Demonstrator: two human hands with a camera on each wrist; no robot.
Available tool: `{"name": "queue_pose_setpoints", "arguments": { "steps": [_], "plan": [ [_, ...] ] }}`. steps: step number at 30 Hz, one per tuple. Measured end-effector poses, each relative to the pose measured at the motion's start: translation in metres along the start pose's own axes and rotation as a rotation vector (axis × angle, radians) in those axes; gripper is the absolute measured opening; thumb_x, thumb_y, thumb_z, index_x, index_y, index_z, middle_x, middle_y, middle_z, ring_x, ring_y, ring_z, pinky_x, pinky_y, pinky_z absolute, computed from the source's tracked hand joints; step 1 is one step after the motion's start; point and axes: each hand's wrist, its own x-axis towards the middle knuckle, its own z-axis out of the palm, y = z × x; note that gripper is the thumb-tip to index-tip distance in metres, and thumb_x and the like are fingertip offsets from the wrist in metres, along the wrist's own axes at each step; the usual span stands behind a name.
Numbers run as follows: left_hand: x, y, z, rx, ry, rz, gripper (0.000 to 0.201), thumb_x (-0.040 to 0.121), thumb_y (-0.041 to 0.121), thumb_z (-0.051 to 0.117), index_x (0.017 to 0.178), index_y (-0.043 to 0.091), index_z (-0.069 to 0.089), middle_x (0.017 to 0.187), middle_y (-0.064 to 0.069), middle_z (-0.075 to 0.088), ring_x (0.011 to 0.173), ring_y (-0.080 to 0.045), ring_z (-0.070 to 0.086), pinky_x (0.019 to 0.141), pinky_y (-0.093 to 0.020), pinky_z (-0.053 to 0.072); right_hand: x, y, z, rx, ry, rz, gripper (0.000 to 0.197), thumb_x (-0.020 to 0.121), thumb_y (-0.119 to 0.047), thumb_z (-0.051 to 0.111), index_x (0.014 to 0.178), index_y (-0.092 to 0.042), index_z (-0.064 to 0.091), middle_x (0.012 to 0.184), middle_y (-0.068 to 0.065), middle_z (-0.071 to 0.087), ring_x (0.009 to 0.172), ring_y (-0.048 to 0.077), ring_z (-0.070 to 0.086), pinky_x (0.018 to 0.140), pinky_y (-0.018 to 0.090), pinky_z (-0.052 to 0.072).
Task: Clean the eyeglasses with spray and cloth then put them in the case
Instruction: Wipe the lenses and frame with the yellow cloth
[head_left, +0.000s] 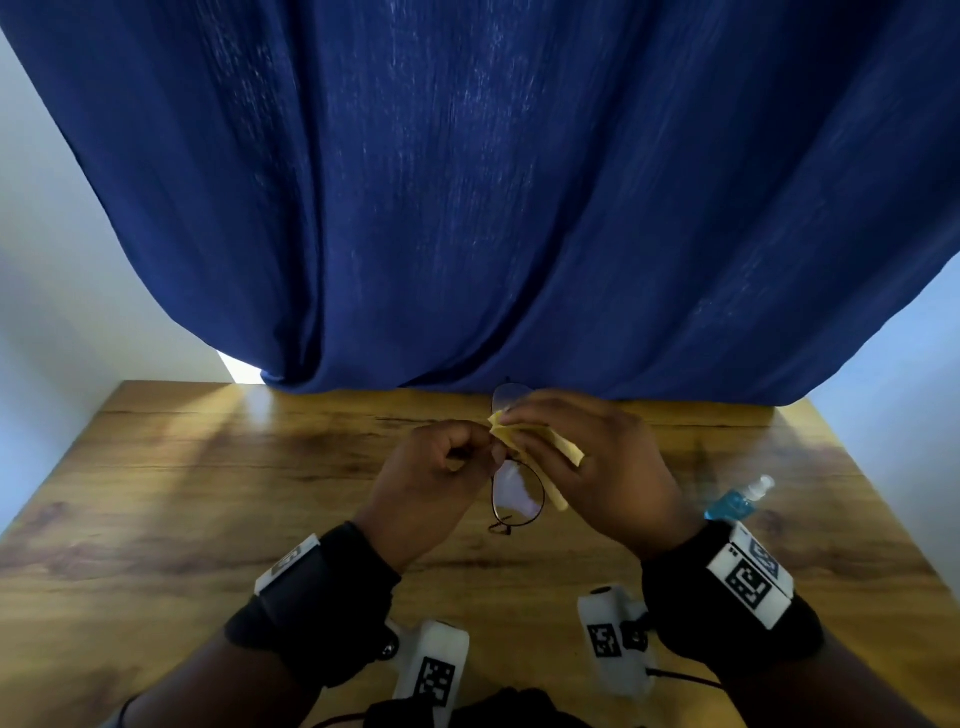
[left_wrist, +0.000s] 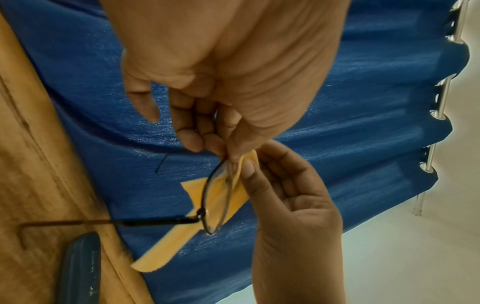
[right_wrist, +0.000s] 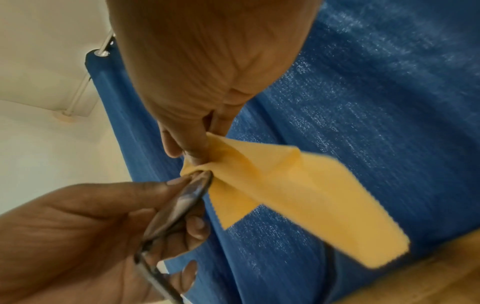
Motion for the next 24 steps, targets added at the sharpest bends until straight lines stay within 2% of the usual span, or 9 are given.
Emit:
{"name": "queue_pose_setpoints", "arguments": {
  "steps": [3, 6, 10, 12, 14, 17, 19, 22, 24],
  "plan": [
    [0.002, -0.001, 0.000, 0.016, 0.006, 0.031, 0.014, 0.098, 0.019, 0.066, 0.097, 0.025, 0.079, 0.093, 0.012, 0.080, 0.090, -0.002, 0.073, 0.081, -0.017, 0.056, 0.000, 0.004, 0.000, -0.108, -0.008, -0.008, 0.014, 0.092, -0.012, 0.078, 0.104, -0.017, 0.079, 0.101, -0.007, 0.075, 0.099, 0.013, 0.063, 0.087, 0.020, 0.047],
    [0.003, -0.007, 0.001, 0.101, 0.041, 0.071, 0.012, 0.095, 0.020, 0.070, 0.092, 0.027, 0.079, 0.088, 0.011, 0.078, 0.086, -0.001, 0.071, 0.079, -0.018, 0.056, -0.004, 0.001, 0.004, -0.144, -0.071, -0.108, 0.009, 0.095, -0.015, 0.075, 0.101, -0.019, 0.079, 0.099, -0.008, 0.075, 0.096, 0.015, 0.062, 0.084, 0.025, 0.046],
    [0.004, -0.009, 0.006, 0.163, 0.058, 0.115, 0.011, 0.095, 0.024, 0.070, 0.096, 0.030, 0.080, 0.094, 0.012, 0.075, 0.090, -0.002, 0.069, 0.079, -0.015, 0.053, -0.002, 0.004, -0.001, -0.197, 0.093, 0.088, 0.013, 0.090, -0.025, 0.079, 0.101, -0.018, 0.080, 0.094, -0.005, 0.073, 0.093, 0.010, 0.056, 0.079, 0.029, 0.047],
    [0.004, -0.009, 0.006, 0.188, 0.071, 0.128, 0.009, 0.094, 0.023, 0.072, 0.093, 0.028, 0.080, 0.090, 0.012, 0.073, 0.086, -0.002, 0.069, 0.074, -0.013, 0.051, -0.006, -0.003, 0.004, -0.181, 0.058, 0.050, 0.012, 0.091, -0.025, 0.079, 0.101, -0.018, 0.080, 0.095, -0.005, 0.072, 0.091, 0.013, 0.057, 0.078, 0.030, 0.048],
    [0.003, -0.011, 0.005, 0.206, 0.067, 0.121, 0.008, 0.093, 0.023, 0.072, 0.092, 0.027, 0.079, 0.088, 0.012, 0.072, 0.085, -0.002, 0.068, 0.073, -0.014, 0.051, -0.011, -0.006, 0.007, -0.194, 0.004, -0.015, 0.012, 0.093, -0.027, 0.076, 0.101, -0.020, 0.080, 0.096, -0.005, 0.071, 0.089, 0.015, 0.059, 0.076, 0.034, 0.049],
    [0.002, -0.014, 0.005, 0.189, 0.041, 0.131, 0.013, 0.095, 0.025, 0.071, 0.093, 0.033, 0.081, 0.088, 0.011, 0.072, 0.086, -0.005, 0.067, 0.076, -0.019, 0.053, -0.005, 0.006, -0.002, -0.249, 0.086, 0.132, 0.016, 0.095, -0.035, 0.069, 0.098, -0.022, 0.079, 0.092, -0.007, 0.072, 0.088, 0.014, 0.058, 0.075, 0.043, 0.050],
    [0.002, -0.014, 0.006, 0.185, 0.033, 0.132, 0.014, 0.096, 0.026, 0.070, 0.092, 0.032, 0.081, 0.089, 0.010, 0.072, 0.086, -0.008, 0.068, 0.077, -0.026, 0.055, -0.002, 0.005, -0.002, -0.245, 0.089, 0.155, 0.015, 0.095, -0.034, 0.069, 0.096, -0.021, 0.078, 0.090, -0.007, 0.072, 0.087, 0.014, 0.058, 0.075, 0.044, 0.050],
    [0.004, -0.012, 0.005, 0.199, 0.046, 0.139, 0.011, 0.093, 0.024, 0.072, 0.087, 0.029, 0.079, 0.087, 0.011, 0.069, 0.081, -0.006, 0.066, 0.072, -0.026, 0.051, -0.005, -0.008, 0.006, -0.273, -0.028, 0.012, 0.014, 0.096, -0.035, 0.068, 0.095, -0.024, 0.077, 0.092, -0.008, 0.071, 0.086, 0.015, 0.059, 0.074, 0.042, 0.047],
    [0.005, -0.011, 0.004, 0.210, 0.050, 0.170, 0.013, 0.094, 0.022, 0.071, 0.090, 0.030, 0.080, 0.088, 0.012, 0.070, 0.084, -0.007, 0.066, 0.073, -0.024, 0.051, 0.000, -0.001, -0.003, -0.294, 0.041, 0.105, 0.016, 0.096, -0.039, 0.065, 0.095, -0.026, 0.075, 0.089, -0.008, 0.071, 0.086, 0.015, 0.059, 0.074, 0.044, 0.048]
  ]
}}
